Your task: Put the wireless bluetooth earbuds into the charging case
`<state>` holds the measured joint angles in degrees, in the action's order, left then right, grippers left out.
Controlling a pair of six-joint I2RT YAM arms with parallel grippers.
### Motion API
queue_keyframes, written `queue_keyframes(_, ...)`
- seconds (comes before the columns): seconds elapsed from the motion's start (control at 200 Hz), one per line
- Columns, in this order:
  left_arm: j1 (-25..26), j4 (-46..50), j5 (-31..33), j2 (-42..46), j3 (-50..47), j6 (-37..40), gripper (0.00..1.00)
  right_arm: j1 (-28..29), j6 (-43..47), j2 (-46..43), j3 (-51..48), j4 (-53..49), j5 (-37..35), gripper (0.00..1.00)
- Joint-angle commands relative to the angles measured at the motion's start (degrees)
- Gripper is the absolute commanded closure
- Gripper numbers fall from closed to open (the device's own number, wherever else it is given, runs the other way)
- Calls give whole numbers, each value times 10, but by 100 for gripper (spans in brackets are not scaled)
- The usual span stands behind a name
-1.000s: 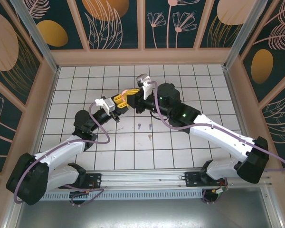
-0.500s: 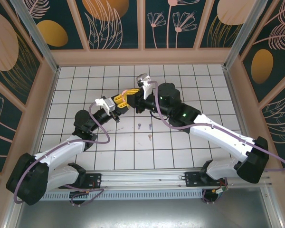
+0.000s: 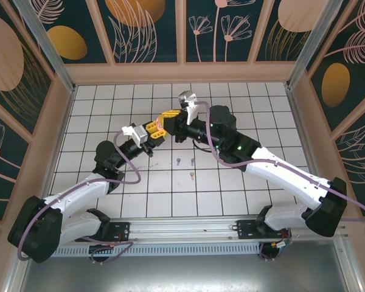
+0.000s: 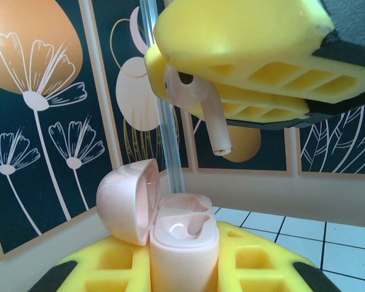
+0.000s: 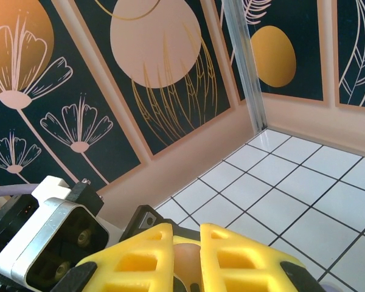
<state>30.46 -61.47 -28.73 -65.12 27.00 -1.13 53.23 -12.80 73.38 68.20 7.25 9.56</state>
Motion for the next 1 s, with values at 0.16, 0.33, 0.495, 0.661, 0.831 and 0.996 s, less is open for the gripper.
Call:
queue_keyframes(0.16,4,-1,-12,15,21,-8,100,-5,-13,16,0,29,7,87)
queue_keyframes(0.33,4,4,-12,18,23,-8,100,-7,-19,21,-15,33,6,87)
queue_keyframes(0.495,4,12,-12,19,27,-8,100,-10,-25,18,-30,36,5,87)
queue_keyframes(0.661,4,13,-10,19,30,-11,100,-10,-25,15,-37,32,16,87)
queue_keyframes(0.831,4,11,-9,17,32,-13,100,-6,-17,16,-37,19,29,87)
queue_keyframes(0.996,4,12,-9,16,34,-16,100,3,-7,19,-37,6,28,88)
